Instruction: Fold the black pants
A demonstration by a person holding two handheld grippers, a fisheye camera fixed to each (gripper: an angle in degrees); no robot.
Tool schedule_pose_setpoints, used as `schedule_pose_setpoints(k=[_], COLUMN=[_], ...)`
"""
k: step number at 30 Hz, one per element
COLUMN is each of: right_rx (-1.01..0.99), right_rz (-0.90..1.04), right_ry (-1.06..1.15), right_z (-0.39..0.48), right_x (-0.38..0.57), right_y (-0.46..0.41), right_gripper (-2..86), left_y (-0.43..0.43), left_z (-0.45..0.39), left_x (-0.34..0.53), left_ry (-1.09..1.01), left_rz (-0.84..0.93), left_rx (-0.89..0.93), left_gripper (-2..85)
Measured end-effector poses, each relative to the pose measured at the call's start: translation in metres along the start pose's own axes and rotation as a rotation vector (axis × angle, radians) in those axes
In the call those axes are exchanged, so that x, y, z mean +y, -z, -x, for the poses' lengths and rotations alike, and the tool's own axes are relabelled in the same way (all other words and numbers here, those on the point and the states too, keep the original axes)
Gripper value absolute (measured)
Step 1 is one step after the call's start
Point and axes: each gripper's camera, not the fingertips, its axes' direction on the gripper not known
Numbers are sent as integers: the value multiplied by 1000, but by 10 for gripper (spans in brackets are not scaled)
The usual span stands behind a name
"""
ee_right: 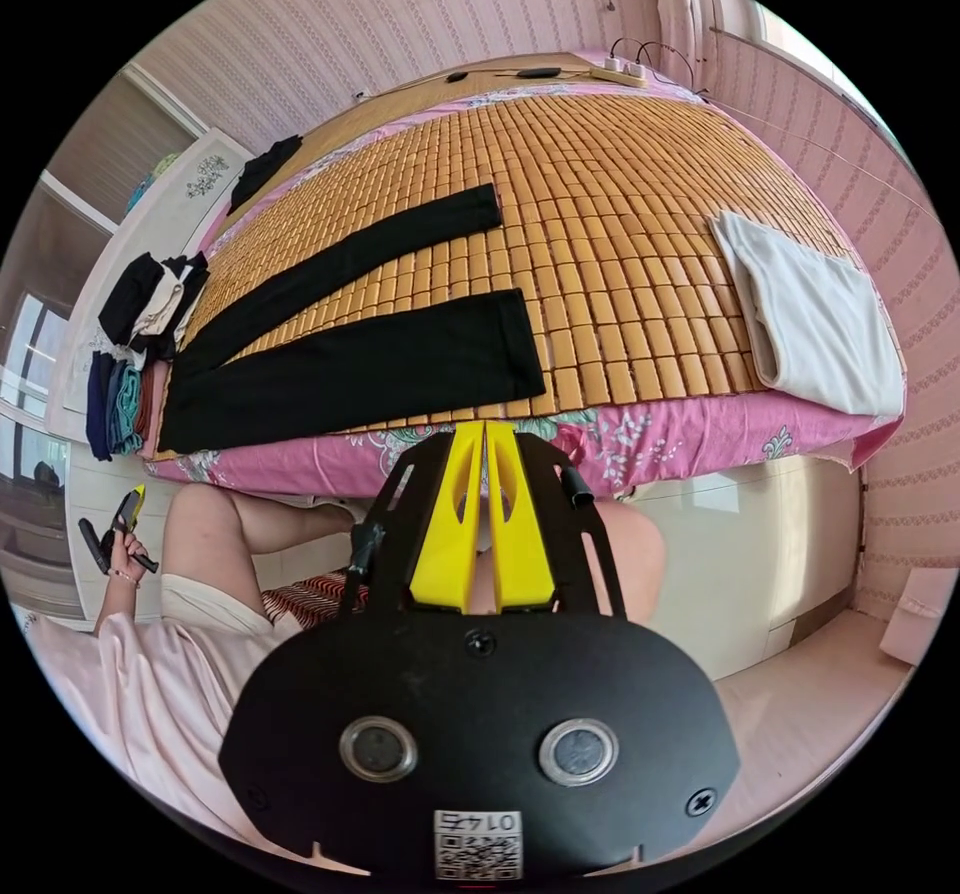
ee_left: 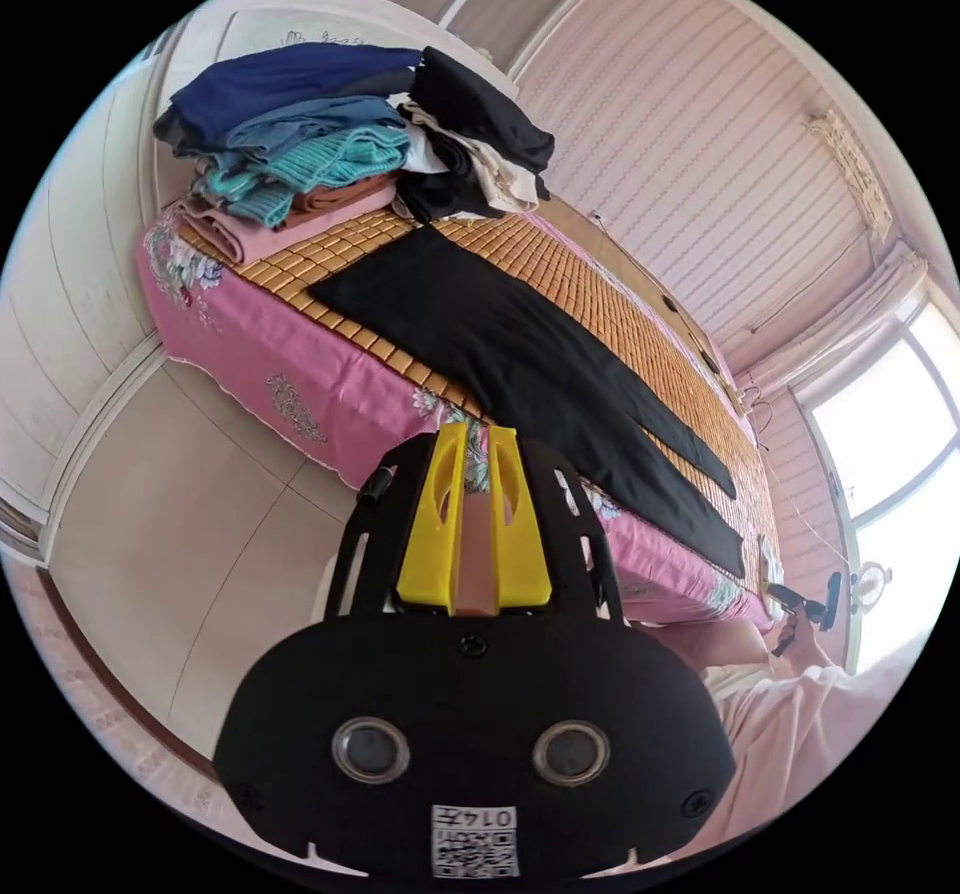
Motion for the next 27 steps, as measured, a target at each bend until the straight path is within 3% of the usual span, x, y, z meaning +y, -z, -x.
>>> schedule_pose_setpoints(k=[10, 27], right_rx=[155, 185], right_rz=[1, 113], right_ry=[-121, -105], right_z=[0, 3], right_x=[-13, -83], right_y=[-3, -50], right_gripper=[87, 138], left_y=[-23, -83], left_z=[91, 109], left_x=[-37, -136], left_ry=[205, 292], left_rz=[75, 140], left_rx=[87, -39], left_gripper=[73, 112])
